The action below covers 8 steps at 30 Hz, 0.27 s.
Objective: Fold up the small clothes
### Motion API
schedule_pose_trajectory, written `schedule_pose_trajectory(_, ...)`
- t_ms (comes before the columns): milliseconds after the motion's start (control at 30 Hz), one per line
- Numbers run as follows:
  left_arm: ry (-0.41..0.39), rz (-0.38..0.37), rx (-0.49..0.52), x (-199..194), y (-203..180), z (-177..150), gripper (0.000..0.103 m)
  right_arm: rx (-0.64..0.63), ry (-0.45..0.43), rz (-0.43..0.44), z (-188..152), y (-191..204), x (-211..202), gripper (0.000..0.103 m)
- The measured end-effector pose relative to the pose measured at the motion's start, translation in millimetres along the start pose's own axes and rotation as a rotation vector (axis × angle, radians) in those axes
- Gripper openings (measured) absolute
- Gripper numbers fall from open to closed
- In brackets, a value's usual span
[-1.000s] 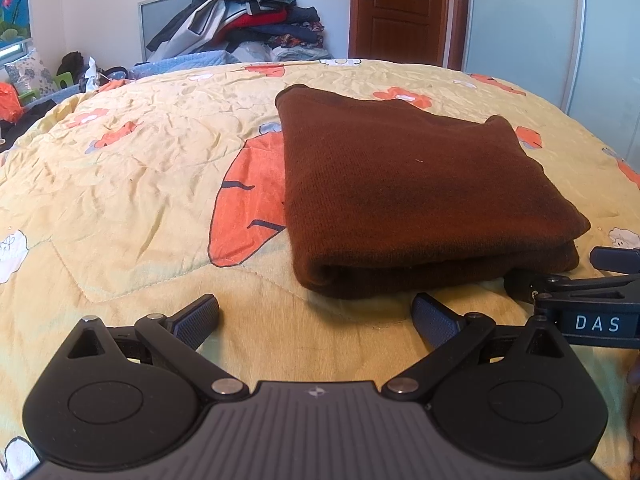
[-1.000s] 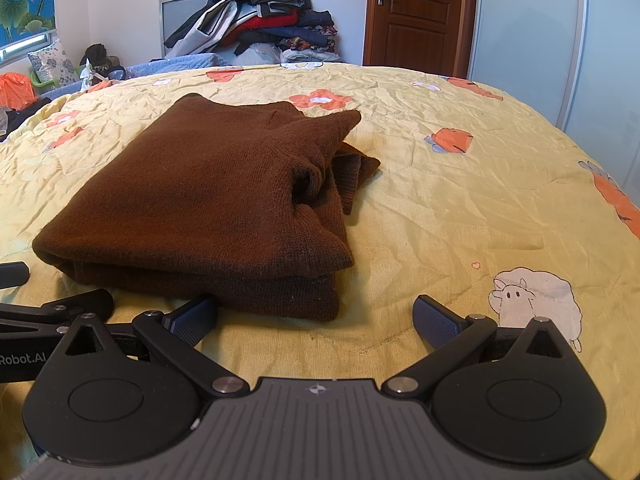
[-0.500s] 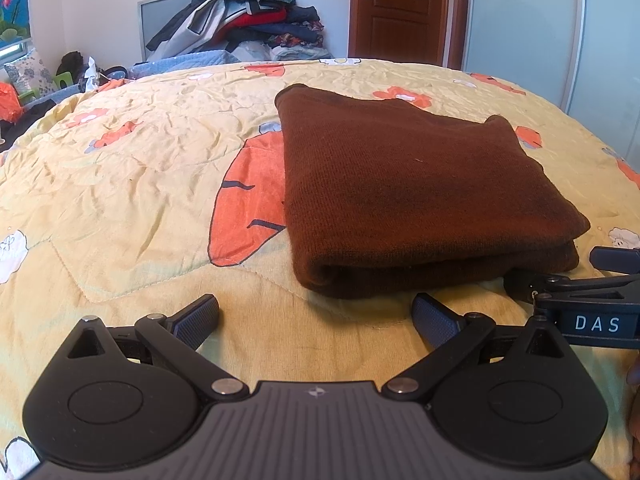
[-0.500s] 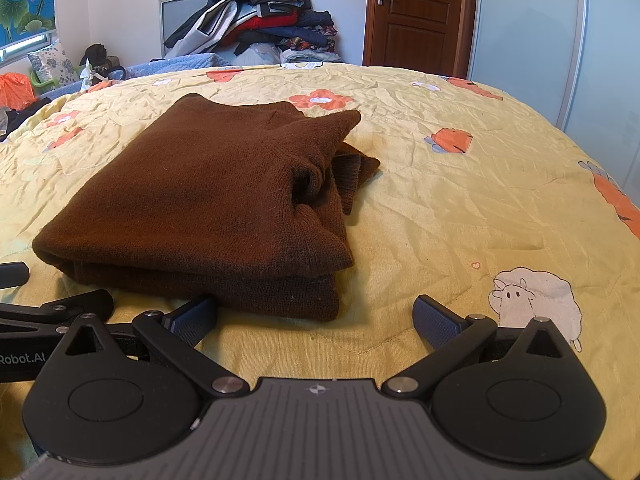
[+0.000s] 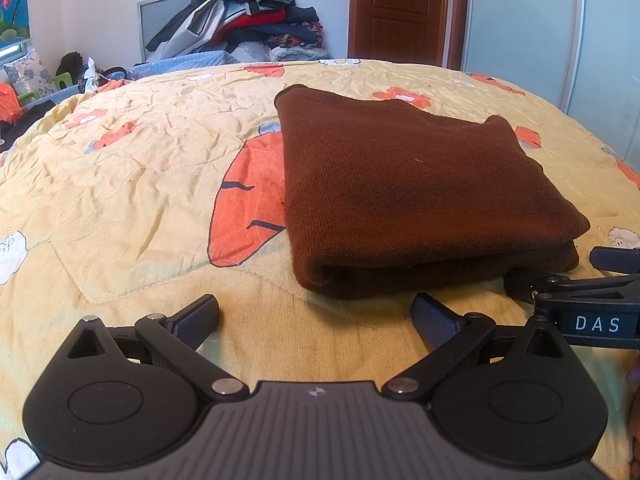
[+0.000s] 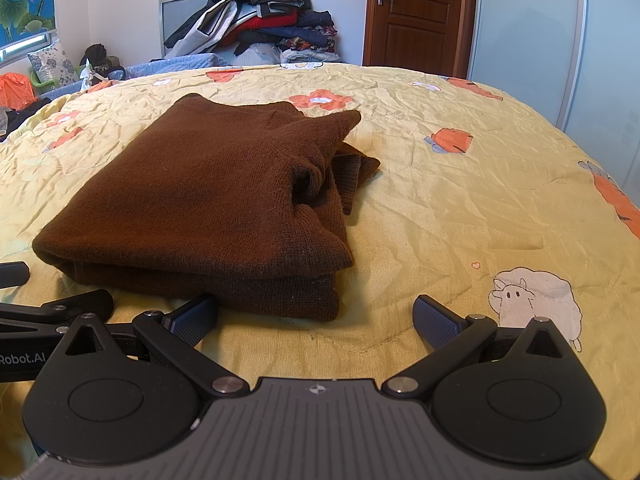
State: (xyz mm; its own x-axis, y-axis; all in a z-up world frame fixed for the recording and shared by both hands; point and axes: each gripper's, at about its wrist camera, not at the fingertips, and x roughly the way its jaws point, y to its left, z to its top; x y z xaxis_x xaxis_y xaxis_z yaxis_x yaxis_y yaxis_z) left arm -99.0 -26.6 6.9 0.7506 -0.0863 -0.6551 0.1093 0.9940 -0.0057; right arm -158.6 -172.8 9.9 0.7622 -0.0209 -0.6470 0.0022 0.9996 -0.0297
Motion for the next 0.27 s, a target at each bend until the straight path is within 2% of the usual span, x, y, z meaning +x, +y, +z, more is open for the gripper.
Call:
schedule_pose_trajectory(167,-0.017,-0.012,-0.006,-7,4,-2,0.103,0.001,0.001,0.002,0,0,0,0.103)
schedule_pose_trajectory(267,-0.029,-0.023,0.022,-23,13,2,0.103,0.033,0.023,0.047,6,-12,-6,0.103)
